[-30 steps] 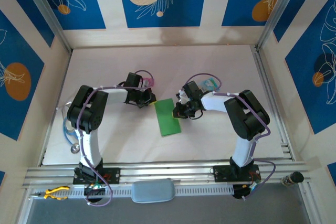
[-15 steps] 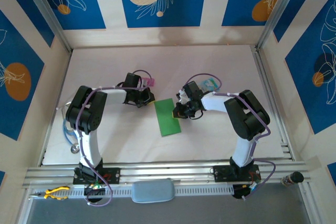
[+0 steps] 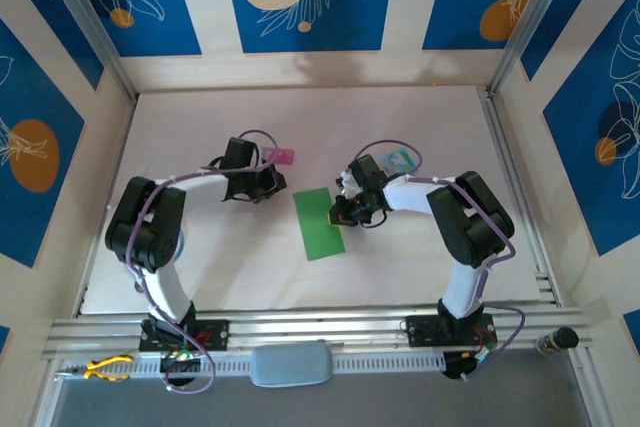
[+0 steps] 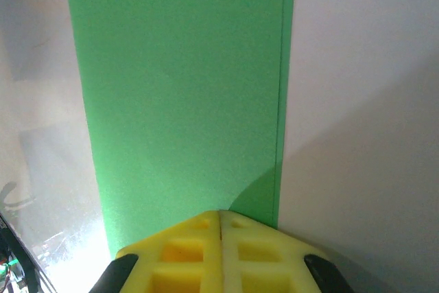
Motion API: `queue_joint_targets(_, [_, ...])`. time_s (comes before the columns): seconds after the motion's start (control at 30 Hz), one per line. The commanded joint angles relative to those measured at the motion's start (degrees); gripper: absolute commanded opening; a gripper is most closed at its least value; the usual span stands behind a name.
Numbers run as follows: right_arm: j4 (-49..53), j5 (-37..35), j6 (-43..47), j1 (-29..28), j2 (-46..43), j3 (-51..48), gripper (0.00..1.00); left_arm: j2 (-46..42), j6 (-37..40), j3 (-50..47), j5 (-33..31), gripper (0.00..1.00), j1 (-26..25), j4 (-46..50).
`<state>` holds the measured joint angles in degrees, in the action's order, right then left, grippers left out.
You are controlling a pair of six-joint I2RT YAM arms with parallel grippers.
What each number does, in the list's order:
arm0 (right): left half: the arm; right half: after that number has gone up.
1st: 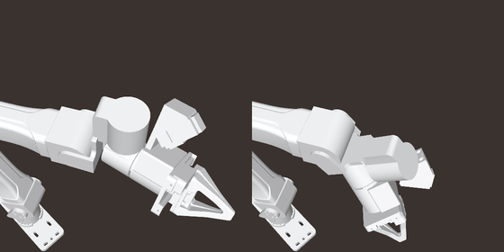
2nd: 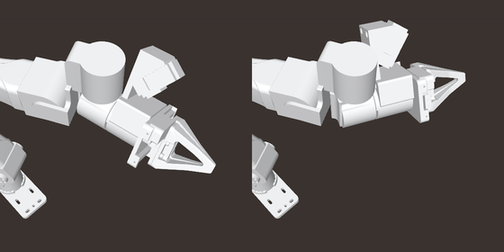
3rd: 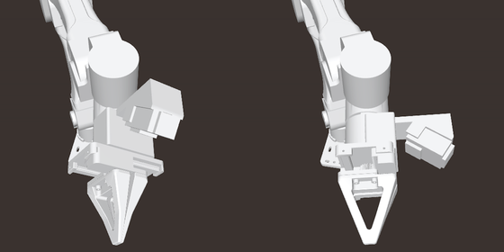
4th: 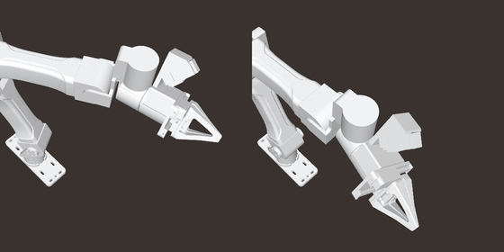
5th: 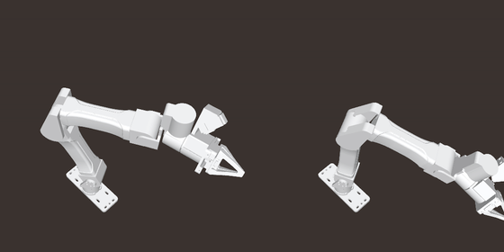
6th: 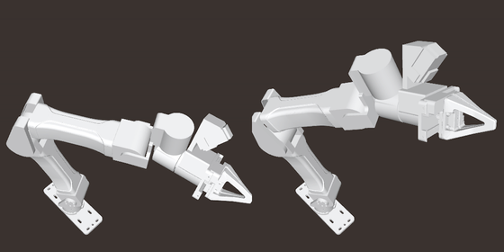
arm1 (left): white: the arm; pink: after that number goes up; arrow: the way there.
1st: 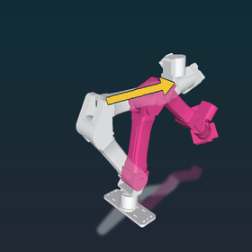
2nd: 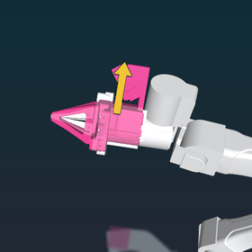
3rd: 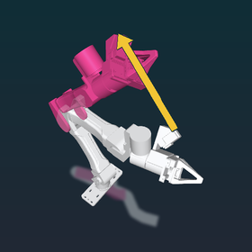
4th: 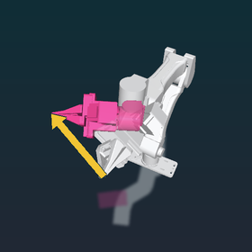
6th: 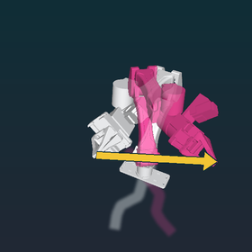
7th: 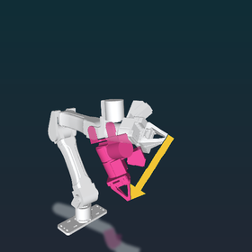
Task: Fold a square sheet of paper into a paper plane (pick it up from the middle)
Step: First fold in half a square sheet of paper at the center of the table.
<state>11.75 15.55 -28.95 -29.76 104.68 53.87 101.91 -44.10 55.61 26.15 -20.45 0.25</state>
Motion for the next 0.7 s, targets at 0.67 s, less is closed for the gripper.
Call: queue_joint_targets(0.67, [9.9,-8.5,0.3,0.3,3.4,-4.2,0.0,-3.4,0.6,-14.4,10.1,0.14,-17.9,-3.1])
